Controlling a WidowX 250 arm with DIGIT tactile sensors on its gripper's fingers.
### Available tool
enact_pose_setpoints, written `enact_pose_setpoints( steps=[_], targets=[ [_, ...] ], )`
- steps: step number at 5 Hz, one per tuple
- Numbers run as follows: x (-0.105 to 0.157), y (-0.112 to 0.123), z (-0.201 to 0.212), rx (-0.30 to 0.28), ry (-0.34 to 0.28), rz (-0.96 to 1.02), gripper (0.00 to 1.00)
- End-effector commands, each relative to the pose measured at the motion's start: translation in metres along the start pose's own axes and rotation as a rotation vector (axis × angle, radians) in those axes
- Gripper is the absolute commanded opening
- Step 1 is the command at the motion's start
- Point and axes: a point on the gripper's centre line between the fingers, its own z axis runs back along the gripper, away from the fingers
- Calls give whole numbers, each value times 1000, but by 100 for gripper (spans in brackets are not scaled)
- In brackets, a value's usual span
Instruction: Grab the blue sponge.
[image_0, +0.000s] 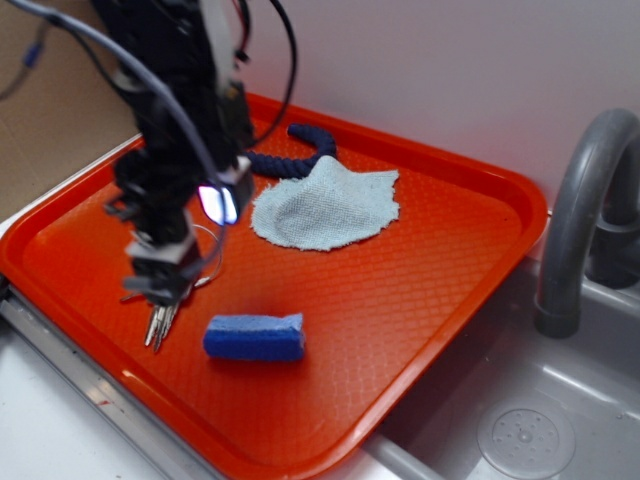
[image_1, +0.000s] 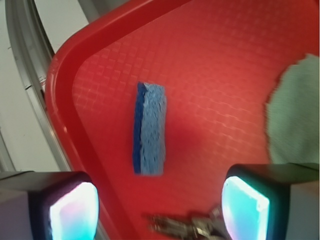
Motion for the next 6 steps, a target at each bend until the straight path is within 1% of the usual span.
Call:
enact_pose_setpoints(
  steps=[1,2,3,4,5,6],
  targets=[
    [12,-25,-24,-38,48,-79,100],
    [18,-32,-42,-18,137,-114,100],
    [20,-38,-52,8,221,-99,100],
    [20,-39,-52,50,263,-50,20],
    [11,-36,-25,178,278,114,0],
    [-10,-29,16,236,264,371,0]
  ],
)
